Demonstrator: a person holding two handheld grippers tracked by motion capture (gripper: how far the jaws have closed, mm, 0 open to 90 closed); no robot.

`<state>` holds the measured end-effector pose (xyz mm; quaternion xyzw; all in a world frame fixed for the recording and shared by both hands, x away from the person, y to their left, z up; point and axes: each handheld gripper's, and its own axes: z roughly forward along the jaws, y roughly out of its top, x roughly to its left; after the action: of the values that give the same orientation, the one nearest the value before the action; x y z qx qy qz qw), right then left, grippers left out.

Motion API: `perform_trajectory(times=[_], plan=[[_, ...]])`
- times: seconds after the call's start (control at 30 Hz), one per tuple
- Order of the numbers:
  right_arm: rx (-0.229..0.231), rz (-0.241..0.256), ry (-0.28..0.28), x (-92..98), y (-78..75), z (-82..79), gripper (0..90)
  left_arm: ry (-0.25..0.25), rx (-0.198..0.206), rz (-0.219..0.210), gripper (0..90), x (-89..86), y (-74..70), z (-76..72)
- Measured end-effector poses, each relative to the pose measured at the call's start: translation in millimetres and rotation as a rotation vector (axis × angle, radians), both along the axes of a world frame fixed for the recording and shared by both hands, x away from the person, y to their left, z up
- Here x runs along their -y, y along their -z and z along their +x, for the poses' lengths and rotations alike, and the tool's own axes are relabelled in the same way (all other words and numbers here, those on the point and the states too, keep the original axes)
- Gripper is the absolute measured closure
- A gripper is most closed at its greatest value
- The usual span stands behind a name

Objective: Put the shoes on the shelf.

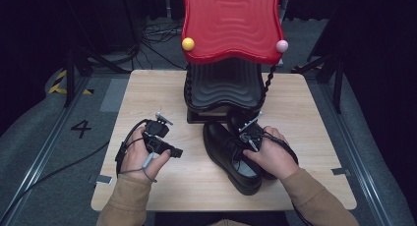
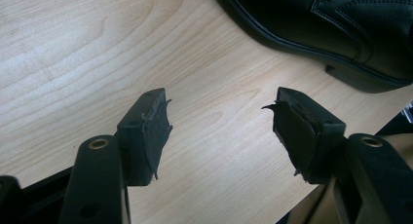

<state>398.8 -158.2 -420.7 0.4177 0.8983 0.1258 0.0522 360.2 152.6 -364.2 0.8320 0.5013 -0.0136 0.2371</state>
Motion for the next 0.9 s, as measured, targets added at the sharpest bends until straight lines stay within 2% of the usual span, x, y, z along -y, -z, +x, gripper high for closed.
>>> perform_trajectory(times=[0.07,0.17,0.2,0.27,0.37,0.53,0.67,0.77,0.9], plan=[[0.004,-0.016,-0.033,-1.3,0.0,-0.6,62.0,0.002,0.001,0.001,38.3,-2.0,-1.3,1.4],[-0.04,-0.033,-0.032,-4.6,-1.6,5.0,67.1,0.002,-0.003,0.002,38.2,-4.7,-0.2,3.5],[-0.04,-0.033,-0.032,-4.6,-1.6,5.0,67.1,-0.002,-0.002,0.003,38.2,-6.0,0.8,4.6],[-0.051,-0.05,-0.012,-6.6,-2.4,7.1,71.1,-0.011,-0.006,0.004,38.2,-10.8,3.0,7.8],[-0.054,-0.044,0.004,-5.9,-2.9,7.4,74.0,-0.01,-0.007,-0.001,38.2,-12.8,3.4,8.8],[-0.089,-0.041,0.032,-3.9,-4.8,12.0,73.3,-0.002,-0.006,0.005,38.3,-14.2,3.4,11.6],[-0.171,-0.067,0.051,-3.3,-6.5,20.1,71.5,0.004,-0.006,0.001,38.2,-11.9,3.1,11.9],[-0.18,-0.06,0.056,-1.3,-6.8,21.7,74.8,0.018,-0.002,-0.005,38.2,-11.6,1.3,10.7],[-0.177,-0.06,0.068,-1.6,-7.9,20.9,78.8,0.013,0.0,-0.014,38.2,-12.3,2.2,12.3]])
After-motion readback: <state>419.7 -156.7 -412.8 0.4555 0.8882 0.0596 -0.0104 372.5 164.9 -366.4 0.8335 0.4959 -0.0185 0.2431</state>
